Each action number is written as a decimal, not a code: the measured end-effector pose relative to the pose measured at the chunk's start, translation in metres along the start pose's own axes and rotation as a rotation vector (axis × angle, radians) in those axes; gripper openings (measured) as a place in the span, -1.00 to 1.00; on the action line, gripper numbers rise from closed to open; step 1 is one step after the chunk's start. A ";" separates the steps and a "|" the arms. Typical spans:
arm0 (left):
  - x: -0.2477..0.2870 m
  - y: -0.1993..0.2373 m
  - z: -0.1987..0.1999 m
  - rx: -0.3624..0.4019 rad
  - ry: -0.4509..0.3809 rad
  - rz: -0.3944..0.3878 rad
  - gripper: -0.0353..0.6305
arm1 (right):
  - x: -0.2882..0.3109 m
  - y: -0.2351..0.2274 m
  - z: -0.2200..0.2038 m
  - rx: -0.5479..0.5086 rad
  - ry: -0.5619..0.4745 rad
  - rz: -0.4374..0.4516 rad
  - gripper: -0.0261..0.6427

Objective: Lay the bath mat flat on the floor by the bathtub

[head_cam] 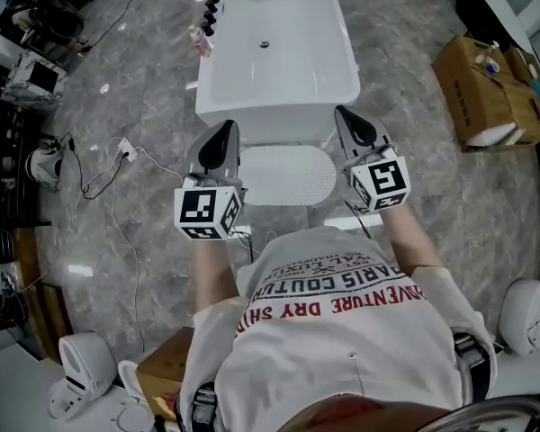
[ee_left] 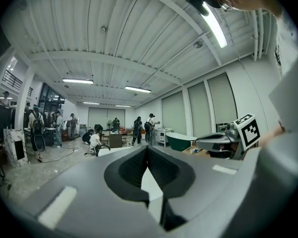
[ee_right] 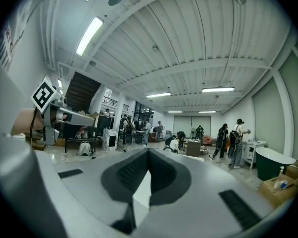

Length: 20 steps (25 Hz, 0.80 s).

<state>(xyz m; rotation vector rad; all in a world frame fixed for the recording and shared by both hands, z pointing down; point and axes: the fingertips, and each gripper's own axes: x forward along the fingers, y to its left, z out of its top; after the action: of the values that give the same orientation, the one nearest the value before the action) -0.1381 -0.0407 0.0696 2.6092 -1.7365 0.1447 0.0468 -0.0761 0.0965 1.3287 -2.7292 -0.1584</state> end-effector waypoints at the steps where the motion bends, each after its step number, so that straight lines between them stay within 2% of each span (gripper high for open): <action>1: -0.001 0.001 0.000 0.000 -0.001 0.001 -0.86 | 0.000 0.001 0.000 0.000 -0.002 0.002 -0.90; 7: -0.004 0.010 0.005 -0.073 -0.013 0.003 -0.86 | 0.007 0.005 0.006 -0.007 -0.002 0.023 -0.90; 20: -0.002 0.010 -0.005 -0.050 0.024 0.013 -0.86 | 0.009 0.011 0.004 -0.017 0.005 0.035 -0.90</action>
<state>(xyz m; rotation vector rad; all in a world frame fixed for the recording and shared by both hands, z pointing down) -0.1488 -0.0422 0.0738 2.5511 -1.7271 0.1303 0.0317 -0.0765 0.0944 1.2737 -2.7386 -0.1746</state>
